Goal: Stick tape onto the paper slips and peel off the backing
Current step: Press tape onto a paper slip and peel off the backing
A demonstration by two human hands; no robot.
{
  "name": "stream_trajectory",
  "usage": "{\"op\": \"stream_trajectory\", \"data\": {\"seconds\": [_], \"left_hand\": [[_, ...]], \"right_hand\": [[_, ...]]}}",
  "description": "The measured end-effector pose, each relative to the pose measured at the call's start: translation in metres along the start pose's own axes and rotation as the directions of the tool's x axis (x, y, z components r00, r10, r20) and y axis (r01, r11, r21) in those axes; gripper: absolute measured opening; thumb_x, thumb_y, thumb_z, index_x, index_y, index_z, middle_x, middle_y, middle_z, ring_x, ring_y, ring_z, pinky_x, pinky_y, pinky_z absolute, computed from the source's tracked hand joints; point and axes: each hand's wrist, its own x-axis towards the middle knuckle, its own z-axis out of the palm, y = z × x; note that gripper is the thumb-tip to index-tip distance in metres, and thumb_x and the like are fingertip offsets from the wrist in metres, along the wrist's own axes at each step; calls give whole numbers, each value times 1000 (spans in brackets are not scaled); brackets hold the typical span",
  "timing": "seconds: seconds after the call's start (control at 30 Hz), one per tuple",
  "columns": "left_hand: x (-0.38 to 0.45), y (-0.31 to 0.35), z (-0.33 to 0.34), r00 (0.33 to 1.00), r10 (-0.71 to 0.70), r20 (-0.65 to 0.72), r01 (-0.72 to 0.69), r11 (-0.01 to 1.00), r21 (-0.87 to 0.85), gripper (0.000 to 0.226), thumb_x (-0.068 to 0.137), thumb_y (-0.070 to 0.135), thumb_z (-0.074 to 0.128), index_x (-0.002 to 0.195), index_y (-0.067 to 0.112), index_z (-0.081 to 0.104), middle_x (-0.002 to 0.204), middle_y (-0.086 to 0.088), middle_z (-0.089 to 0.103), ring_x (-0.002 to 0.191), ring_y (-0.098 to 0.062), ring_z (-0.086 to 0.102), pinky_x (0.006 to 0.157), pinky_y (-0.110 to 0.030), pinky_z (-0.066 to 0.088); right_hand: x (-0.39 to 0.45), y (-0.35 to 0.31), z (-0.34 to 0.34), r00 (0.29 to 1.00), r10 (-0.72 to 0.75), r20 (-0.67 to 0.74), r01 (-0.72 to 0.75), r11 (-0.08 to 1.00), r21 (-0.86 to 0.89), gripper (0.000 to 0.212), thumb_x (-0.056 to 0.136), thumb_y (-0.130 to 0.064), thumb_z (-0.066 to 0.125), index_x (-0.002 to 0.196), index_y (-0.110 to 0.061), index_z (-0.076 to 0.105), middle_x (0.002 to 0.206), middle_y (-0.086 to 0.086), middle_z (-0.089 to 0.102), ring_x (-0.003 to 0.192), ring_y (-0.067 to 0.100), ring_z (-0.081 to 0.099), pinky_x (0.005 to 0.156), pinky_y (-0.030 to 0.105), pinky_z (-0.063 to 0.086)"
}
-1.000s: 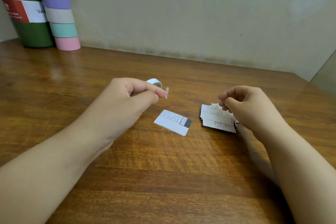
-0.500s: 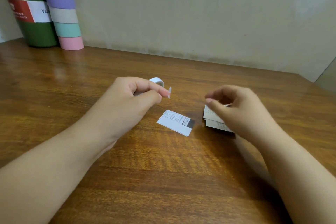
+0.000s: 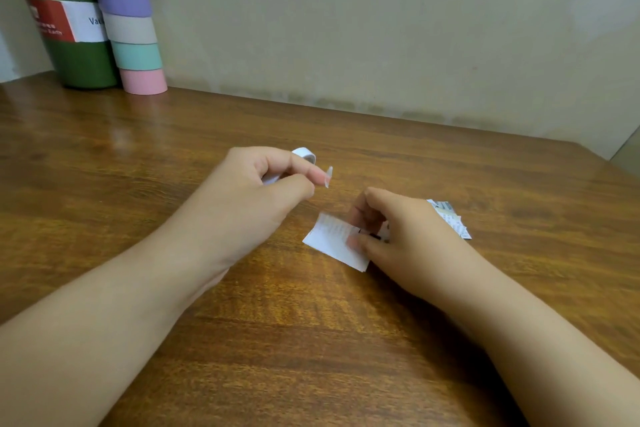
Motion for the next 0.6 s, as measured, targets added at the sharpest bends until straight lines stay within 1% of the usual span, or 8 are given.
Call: {"op": "stream_trajectory", "data": {"seconds": [0.1,0.17,0.27,0.33,0.4,0.5,0.53,0.6], "left_hand": [[1,0,0,1000,9,-7,-9,1000,16,23,83,11,59,72,24,75,55,26,61,60,17,50,64,-9,31],[1,0,0,1000,21,-10,-20,1000,23,23,83,10,58,73,23,74,50,25,57,55,15,49,54,-5,30],[1,-1,0,1000,19,-5,-19,1000,16,22,83,11,59,74,23,75,57,25,61,58,16,50,56,-6,31],[1,-1,0,1000,16,-2,-16,1000,-1,22,83,11,59,74,24,75,62,25,64,61,17,50,61,-7,32],[0,0,0,1000,14,8,-14,1000,-10,23,82,11,59,73,24,75,64,25,65,63,17,50,66,-12,32],[-1,1,0,999,12,46,-12,1000,-17,24,81,8,59,70,23,74,62,24,64,60,16,50,67,-16,31],[-1,1,0,998,12,59,-11,1000,-21,24,80,7,58,70,23,74,62,23,64,61,15,50,68,-18,32],[-2,1,0,995,20,97,-17,999,-31,22,78,5,60,69,20,73,62,22,64,70,12,54,74,-21,34]], "right_hand": [[-2,-3,-3,1000,-29,1,29,998,62,25,85,-14,62,75,-36,57,77,-16,62,79,-5,51,65,10,39],[-4,-5,-7,997,-36,69,29,994,104,23,87,-18,63,75,-37,62,75,-18,64,78,-4,54,67,9,40],[-8,-6,-10,983,-28,184,0,989,147,12,86,-26,65,78,-34,66,72,-19,64,74,-3,57,65,13,44],[-10,-8,-11,978,-23,209,-11,988,157,7,82,-30,70,77,-34,66,72,-15,64,71,-3,56,63,13,44],[-11,-9,-11,977,-31,211,10,995,100,11,77,-32,75,79,-33,64,72,-13,61,71,-4,53,64,12,44],[-9,-7,-8,991,-84,107,87,996,-19,24,72,-36,77,88,-33,60,81,-16,54,82,0,50,68,15,40],[-9,-7,-8,993,-115,19,115,993,2,25,73,-37,76,91,-33,60,83,-15,54,83,1,50,69,14,39],[-12,-11,-9,978,-135,-157,160,975,154,23,77,-36,70,98,-32,61,83,-13,59,83,3,55,73,14,43]]}}
